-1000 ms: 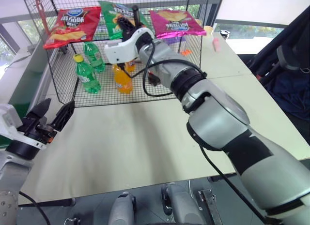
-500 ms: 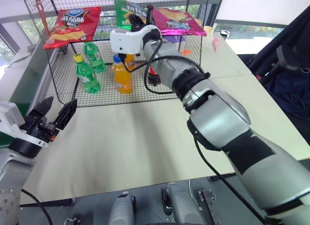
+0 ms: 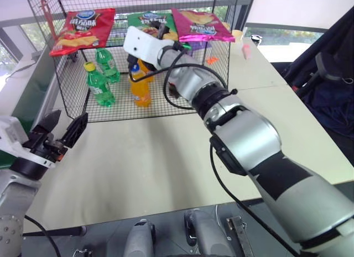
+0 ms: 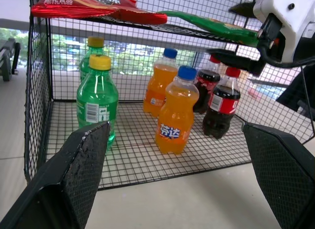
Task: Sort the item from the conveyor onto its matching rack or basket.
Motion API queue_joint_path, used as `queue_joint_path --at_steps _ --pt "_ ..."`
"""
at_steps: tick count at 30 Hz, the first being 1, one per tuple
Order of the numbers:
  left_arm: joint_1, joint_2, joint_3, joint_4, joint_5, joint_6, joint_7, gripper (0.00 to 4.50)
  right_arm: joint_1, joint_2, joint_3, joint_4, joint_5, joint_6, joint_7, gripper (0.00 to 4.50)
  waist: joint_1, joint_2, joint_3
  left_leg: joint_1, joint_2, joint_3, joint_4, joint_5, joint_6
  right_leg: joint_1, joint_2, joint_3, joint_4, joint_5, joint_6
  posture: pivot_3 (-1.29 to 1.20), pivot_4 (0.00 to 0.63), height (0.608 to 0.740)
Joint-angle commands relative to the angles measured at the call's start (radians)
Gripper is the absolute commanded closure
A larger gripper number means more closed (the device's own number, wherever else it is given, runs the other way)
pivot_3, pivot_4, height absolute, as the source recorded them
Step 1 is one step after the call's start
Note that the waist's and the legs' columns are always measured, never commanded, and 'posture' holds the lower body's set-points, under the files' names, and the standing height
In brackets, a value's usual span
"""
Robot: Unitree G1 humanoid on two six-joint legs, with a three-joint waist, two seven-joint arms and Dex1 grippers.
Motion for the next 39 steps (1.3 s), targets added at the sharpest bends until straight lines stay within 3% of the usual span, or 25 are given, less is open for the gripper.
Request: queue_joint_path --at_steps 1,9,15,23,27,33,39 --pt "-0.014 0.013 0.007 -0.001 0.015 -0.023 -0.005 0.00 -0.034 0.009 -0.068 -0.025 0.076 0.027 0.110 0.04 0.000 0.000 0.000 0.000 0.000 0.000 0.000 0.000 0.000 0.000 0.000 0.000 0.000 0.000 0.000 0.00 0.150 0.740" --pt "-0.023 0.007 0.002 0.000 0.019 -0.022 -0.007 0.00 -0.043 0.006 -0.175 -0.053 0.202 -0.012 0.332 0.04 -0.002 0.000 0.000 0.000 0.000 0.000 0.000 0.000 0.000 0.000 0.000 0.000 0.000 0.000 0.000 0.00 0.150 0.740" --pt "-0.020 0.000 -0.003 -0.005 0.015 -0.020 -0.005 0.00 -0.067 -0.032 -0.235 -0.105 0.290 -0.112 0.399 0.04 -0.001 0.000 0.000 0.000 0.000 0.000 0.000 0.000 0.000 0.000 0.000 0.000 0.000 0.000 0.000 0.00 0.150 0.740" --pt "-0.036 -0.001 -0.025 -0.001 0.016 -0.018 -0.006 0.00 0.046 -0.082 -0.242 -0.278 0.406 -0.112 0.704 0.04 0.001 0.000 0.000 0.000 0.000 0.000 0.000 0.000 0.000 0.001 0.000 0.000 0.000 0.000 0.000 0.00 0.150 0.740" --pt "-0.020 0.011 -0.025 -0.018 0.008 -0.008 -0.013 0.00 0.257 -0.157 -0.205 -0.602 0.499 0.091 0.925 0.04 0.013 -0.001 0.000 0.001 0.000 0.000 0.001 0.000 0.000 0.002 0.000 0.000 0.000 0.000 0.001 0.00 0.150 0.740" --pt "0.034 0.048 -0.027 -0.066 0.016 0.007 -0.036 0.00 0.517 -0.319 -0.196 -0.975 0.600 0.455 0.993 0.04 0.029 0.000 0.000 0.000 0.000 0.000 0.001 0.000 0.000 0.000 -0.001 0.000 0.001 0.000 0.001 0.00 0.150 0.740" --pt "0.053 0.076 -0.014 -0.068 -0.007 0.024 -0.052 0.00 0.731 -0.505 -0.218 -1.236 0.729 0.678 1.055 0.04 0.027 0.000 0.000 0.002 0.000 0.000 0.001 0.000 0.000 0.001 0.000 0.000 0.001 0.000 0.001 0.00 0.150 0.740"
